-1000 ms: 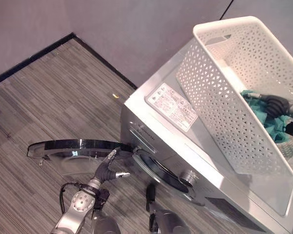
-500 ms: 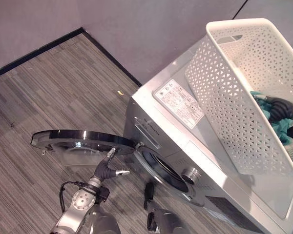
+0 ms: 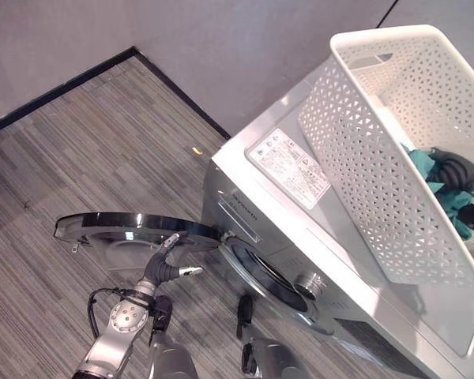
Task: Grab the laundry basket,head to the washer,open it,put in the laundry and shut it.
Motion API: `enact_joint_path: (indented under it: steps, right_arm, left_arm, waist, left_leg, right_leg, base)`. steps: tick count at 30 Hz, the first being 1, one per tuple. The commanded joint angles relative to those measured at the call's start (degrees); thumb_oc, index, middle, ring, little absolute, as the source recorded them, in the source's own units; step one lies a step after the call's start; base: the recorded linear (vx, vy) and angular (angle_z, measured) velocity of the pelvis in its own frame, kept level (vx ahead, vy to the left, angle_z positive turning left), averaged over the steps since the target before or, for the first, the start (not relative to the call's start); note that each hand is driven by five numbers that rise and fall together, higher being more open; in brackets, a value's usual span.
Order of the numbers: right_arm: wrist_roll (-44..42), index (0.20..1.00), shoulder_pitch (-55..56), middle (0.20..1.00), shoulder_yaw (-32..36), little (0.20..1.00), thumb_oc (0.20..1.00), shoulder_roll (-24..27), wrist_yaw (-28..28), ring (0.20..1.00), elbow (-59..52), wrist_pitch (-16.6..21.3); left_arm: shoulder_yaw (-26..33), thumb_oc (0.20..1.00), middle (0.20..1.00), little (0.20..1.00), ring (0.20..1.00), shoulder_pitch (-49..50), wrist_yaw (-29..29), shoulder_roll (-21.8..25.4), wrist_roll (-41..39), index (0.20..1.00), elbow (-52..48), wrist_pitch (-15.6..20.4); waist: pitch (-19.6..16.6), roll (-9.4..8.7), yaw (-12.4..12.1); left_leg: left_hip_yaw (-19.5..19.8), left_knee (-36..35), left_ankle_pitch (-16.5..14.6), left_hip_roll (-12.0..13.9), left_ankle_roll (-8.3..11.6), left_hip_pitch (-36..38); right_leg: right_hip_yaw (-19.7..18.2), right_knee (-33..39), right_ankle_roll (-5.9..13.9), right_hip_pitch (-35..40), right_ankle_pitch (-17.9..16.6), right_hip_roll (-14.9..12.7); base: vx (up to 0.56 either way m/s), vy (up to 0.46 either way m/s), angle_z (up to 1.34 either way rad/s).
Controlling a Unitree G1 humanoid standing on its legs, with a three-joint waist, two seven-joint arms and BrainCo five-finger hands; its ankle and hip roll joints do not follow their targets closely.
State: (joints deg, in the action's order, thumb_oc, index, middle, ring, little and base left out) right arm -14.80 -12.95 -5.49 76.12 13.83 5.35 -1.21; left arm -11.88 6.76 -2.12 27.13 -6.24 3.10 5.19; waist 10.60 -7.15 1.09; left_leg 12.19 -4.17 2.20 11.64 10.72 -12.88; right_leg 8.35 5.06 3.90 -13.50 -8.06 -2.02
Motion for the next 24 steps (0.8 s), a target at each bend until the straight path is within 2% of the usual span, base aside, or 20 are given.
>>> enact_joint_path:
  steps: [1, 2, 3, 5, 10, 13, 18, 24]
  right_arm:
    - [-7.69, 0.2, 3.79, 0.2, -3.35, 0.2, 0.2, -6.46, -1.77, 0.2, -2.67, 3.51]
    - [-9.2, 0.2, 5.45, 0.2, 0.01, 0.2, 0.2, -6.49, -2.59, 0.2, -3.51, 4.11]
    - [-9.2, 0.2, 5.81, 0.2, 0.36, 0.2, 0.2, -6.49, -2.58, 0.2, -3.64, 4.08]
    - [-12.21, 0.2, 8.53, 0.2, 8.16, 0.2, 0.2, -5.94, -5.04, 0.2, -5.36, 6.27]
    - [-13.88, 0.2, 14.43, 0.2, 19.95, 0.2, 0.2, -5.22, -7.35, 0.2, -8.84, 8.48]
    - [-15.24, 0.2, 15.85, 0.2, 28.72, 0.2, 0.2, -4.39, -10.56, 0.2, -8.0, 10.21]
    - [-15.85, 0.2, 13.24, 0.2, 33.74, 0.2, 0.2, -3.03, -14.8, 0.2, -5.39, 11.31]
    - [-15.71, 0.2, 4.02, 0.2, 30.28, 0.2, 0.2, -0.55, -19.18, 0.2, -0.16, 11.24]
  left_arm:
    - [1.31, 1.0, 1.0, 1.0, 1.0, -1.16, -0.7, 1.77, 0.79, 1.0, -4.64, 2.42]
    - [1.72, 1.0, 1.0, 1.0, 1.0, -0.88, -0.42, 1.89, 0.77, 1.0, -4.88, 2.41]
    - [1.61, 1.0, 1.0, 1.0, 1.0, -0.93, -0.42, 1.92, 0.77, 1.0, -4.89, 2.4]
    - [2.47, 1.0, 1.0, 1.0, 1.0, 0.01, 0.17, 2.13, 0.71, 1.0, -5.08, 2.64]
    - [2.69, 1.0, 1.0, 1.0, 1.0, 1.26, 1.34, 2.44, 0.62, 1.0, -5.18, 2.63]
    - [2.2, 1.0, 1.0, 1.0, 1.0, 1.19, 1.74, 2.35, 0.6, 1.0, -4.33, 2.68]
    - [0.8, 1.0, 1.0, 1.0, 1.0, -0.37, 1.3, 2.19, 0.73, 1.0, -2.77, 2.38]
    - [-0.92, 1.0, 1.0, 1.0, 1.0, -2.51, 0.5, 2.31, 0.69, 1.0, -1.45, 2.19]
  waist:
    - [0.01, -1.02, 0.28]
    - [-0.47, -1.14, 0.44]
    - [-0.44, -1.14, 0.31]
    - [-1.99, -1.44, 1.18]
    - [-4.47, -1.76, 1.8]
    - [-6.51, -1.96, 2.45]
    - [-8.24, -2.04, 2.63]
    - [-9.69, -2.5, 2.41]
  left_leg:
    - [-3.19, -0.83, -0.76, -1.15, -4.87, 3.21]
    - [-3.26, -0.83, -1.09, -1.12, -4.99, 3.64]
    - [-3.27, -0.83, -1.1, -1.12, -4.99, 3.67]
    - [-3.6, -0.83, -1.7, -1.04, -5.18, 4.91]
    - [-3.99, -0.83, -2.85, -0.85, -5.45, 7.32]
    - [-3.91, -0.83, -3.73, -0.83, -5.64, 9.05]
    - [-3.72, -0.83, -4.72, -0.93, -6.06, 11.28]
    - [-3.44, -0.83, -4.93, -1.33, -6.45, 13.19]
  right_leg:
    - [-4.38, -0.47, 4.53, 2.62, 4.91, -4.45]
    - [-4.54, -0.52, 4.52, 2.91, 5.05, -4.44]
    - [-4.55, -0.52, 4.52, 2.93, 5.05, -4.44]
    - [-4.73, -0.76, 4.51, 3.94, 5.43, -4.48]
    - [-4.69, -1.44, 4.47, 5.9, 6.39, -4.48]
    - [-4.61, -2.69, 4.51, 7.26, 7.49, -4.58]
    - [-4.63, -5.4, 4.31, 8.43, 9.09, -4.71]
    - [-4.86, -7.08, 4.22, 9.42, 9.68, -4.85]
  base:
    - [0.03, 0.012, 0.0]
    - [0.0, 0.0, 0.0]
    - [0.04, 0.009, 0.01]
    - [0.05, 0.023, 0.01]
    - [0.06, 0.02, 0.0]
    - [0.06, 0.041, 0.04]
    - [0.03, 0.031, 0.01]
    - [0.02, 0.034, 0.03]
